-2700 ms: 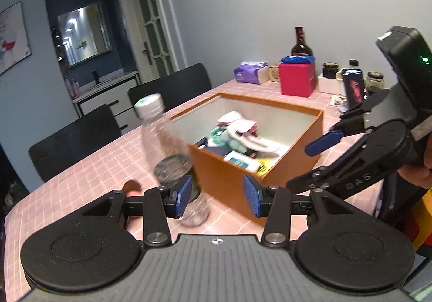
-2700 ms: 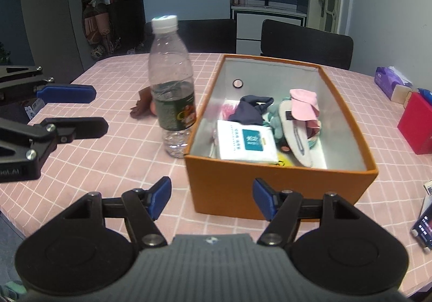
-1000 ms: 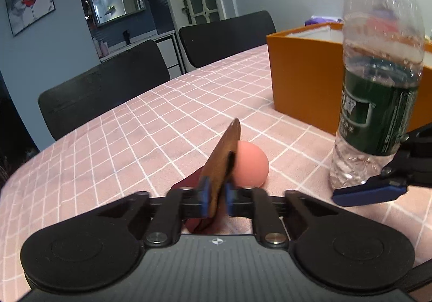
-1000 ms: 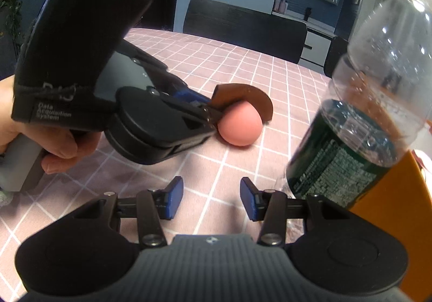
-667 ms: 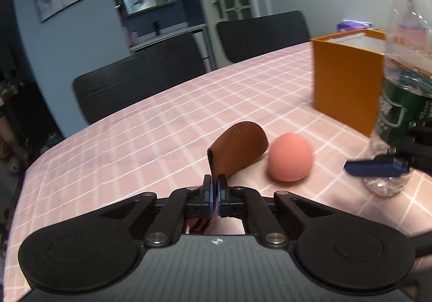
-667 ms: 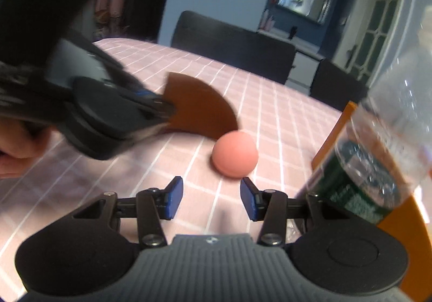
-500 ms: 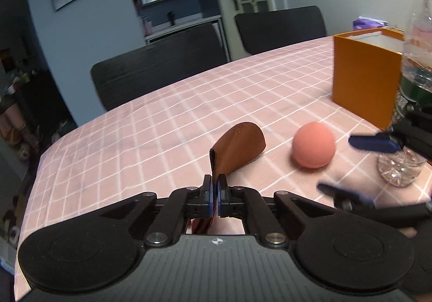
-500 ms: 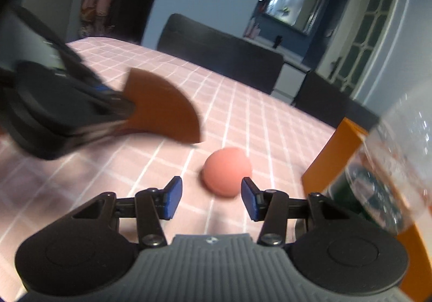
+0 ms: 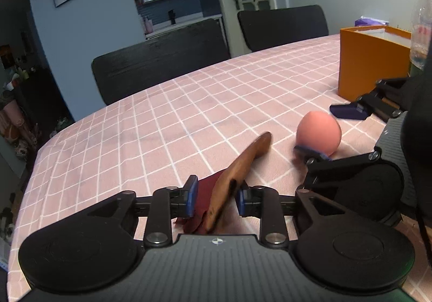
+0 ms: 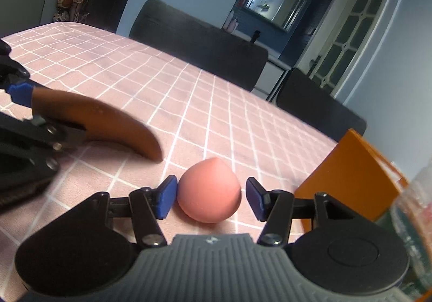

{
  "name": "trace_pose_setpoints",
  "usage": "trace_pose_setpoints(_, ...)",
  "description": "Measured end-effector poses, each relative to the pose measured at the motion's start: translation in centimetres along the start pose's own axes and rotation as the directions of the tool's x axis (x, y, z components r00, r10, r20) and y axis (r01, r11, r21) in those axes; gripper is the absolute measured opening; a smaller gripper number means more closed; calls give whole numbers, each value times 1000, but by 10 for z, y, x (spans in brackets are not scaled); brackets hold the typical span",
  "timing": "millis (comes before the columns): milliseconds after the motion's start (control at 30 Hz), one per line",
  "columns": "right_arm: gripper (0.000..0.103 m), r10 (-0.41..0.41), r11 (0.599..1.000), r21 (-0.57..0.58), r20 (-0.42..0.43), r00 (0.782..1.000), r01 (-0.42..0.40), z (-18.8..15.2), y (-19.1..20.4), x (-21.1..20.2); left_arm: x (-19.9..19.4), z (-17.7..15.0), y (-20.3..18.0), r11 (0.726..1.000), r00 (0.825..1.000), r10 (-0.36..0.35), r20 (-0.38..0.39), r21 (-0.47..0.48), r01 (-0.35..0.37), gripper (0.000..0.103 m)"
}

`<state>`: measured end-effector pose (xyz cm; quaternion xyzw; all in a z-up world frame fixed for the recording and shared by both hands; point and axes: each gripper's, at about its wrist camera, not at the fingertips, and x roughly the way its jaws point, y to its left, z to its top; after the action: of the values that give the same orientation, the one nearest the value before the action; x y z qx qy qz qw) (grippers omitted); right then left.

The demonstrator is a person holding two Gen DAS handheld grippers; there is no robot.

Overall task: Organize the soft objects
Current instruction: 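Close the left tool on the brown leather piece while the right tool grasps the peach sponge, then lift the leather piece with the left tool while the right tool carries the sponge over the box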

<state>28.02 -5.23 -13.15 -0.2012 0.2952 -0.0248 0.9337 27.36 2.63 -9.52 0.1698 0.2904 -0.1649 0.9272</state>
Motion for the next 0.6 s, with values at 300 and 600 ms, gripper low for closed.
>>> trace_pose_setpoints(300,47,46,998,40,-19,999,-46,0,-4,10,4,-2,4,996,998,-60,4,-58,60,5)
trace_pose_setpoints(600,46,144,989,31,-7,990,-144,4,-4,-14,-26,2,6,995,1000,-20,-4,-93,19,4)
